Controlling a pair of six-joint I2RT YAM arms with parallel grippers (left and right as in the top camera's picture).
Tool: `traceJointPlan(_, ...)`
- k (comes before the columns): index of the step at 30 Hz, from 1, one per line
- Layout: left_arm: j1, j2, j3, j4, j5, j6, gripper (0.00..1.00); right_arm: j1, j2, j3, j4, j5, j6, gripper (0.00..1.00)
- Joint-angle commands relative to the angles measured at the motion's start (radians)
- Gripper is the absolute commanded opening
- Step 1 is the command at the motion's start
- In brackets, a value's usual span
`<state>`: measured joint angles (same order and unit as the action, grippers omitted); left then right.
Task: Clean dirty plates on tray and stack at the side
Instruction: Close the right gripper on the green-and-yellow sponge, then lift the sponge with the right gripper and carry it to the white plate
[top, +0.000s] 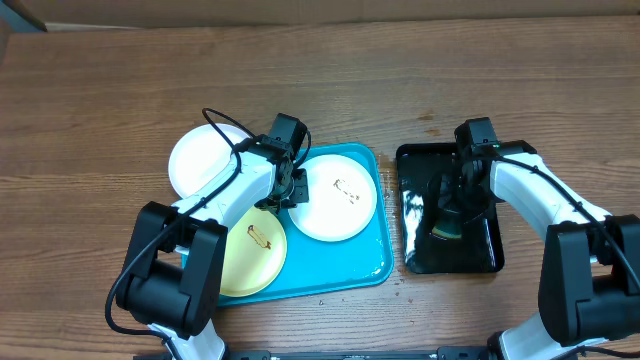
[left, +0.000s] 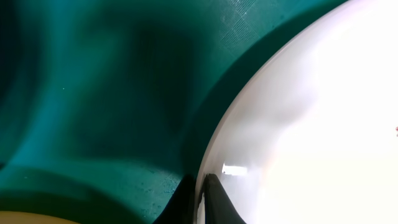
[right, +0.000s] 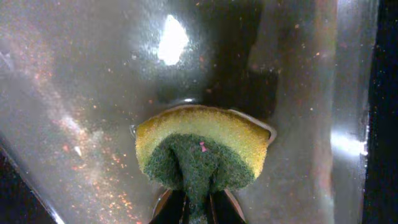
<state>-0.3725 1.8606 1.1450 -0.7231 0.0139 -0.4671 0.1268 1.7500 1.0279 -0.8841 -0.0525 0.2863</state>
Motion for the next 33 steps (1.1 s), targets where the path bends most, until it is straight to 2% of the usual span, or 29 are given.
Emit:
traceJointPlan(1,-0.002,0.016,-0.029,0.004,-0.05,0.008,0.04,0.003,-0.026,-0.008,0.002,0.0,-0.001,0.04)
traceJointPlan(15,-0.002,0.016,-0.029,0.002,-0.048,0.008,0.04,0.003,-0.026,-0.026,0.025,0.0,0.003,0.04)
traceJointPlan(24,-0.002,0.016,-0.029,0.003,-0.048,0.008,0.04,0.002,-0.082,0.177,-0.213,-0.002,0.011,0.04)
traceJointPlan(33,-0.002,0.016,-0.029,0.006,-0.05,0.016,0.04,0.002,-0.116,0.179,-0.263,-0.004,0.011,0.04)
